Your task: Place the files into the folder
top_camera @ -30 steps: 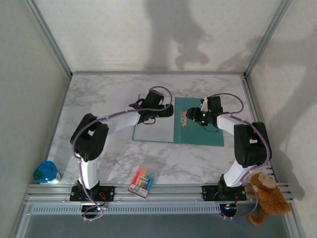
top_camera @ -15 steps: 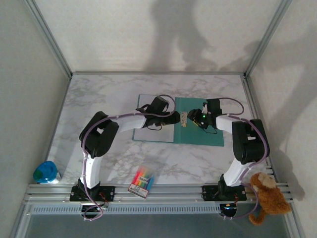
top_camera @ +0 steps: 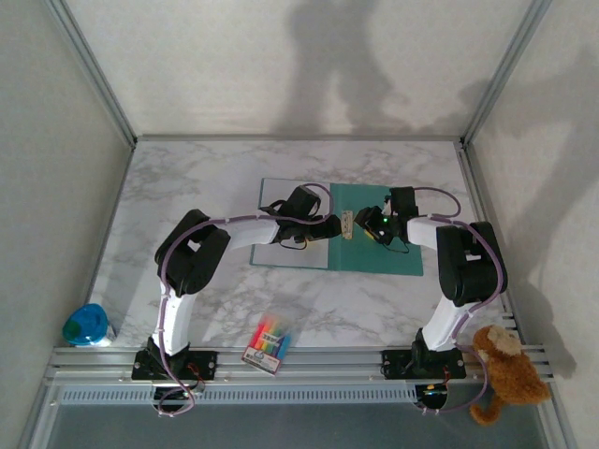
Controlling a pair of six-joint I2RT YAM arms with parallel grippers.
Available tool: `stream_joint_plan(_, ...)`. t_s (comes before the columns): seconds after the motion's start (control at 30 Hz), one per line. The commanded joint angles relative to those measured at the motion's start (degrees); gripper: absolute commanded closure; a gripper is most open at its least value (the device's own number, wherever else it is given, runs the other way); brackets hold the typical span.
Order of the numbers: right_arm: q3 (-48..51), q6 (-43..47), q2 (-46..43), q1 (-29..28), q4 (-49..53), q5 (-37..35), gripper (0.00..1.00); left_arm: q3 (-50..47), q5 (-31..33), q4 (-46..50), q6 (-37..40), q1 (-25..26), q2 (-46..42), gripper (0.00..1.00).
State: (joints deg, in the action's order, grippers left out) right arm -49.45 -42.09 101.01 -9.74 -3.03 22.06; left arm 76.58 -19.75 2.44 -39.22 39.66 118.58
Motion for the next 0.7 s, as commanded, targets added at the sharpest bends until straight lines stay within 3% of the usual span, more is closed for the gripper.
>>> stream_joint_plan(0.0, -0.52, -0.67, 1.26, 0.3, 1.01, -2.29, 0.52, 0.68, 1.51, 4.27, 0.9, -0.02, 0.68, 0.16)
stream_joint_plan(0.67, -0.4, -1.28, 1.48, 0.29, 0.22, -0.53, 0.53, 2.93, 3.32, 8.29, 3.18, -0.73, -0.1, 0.16)
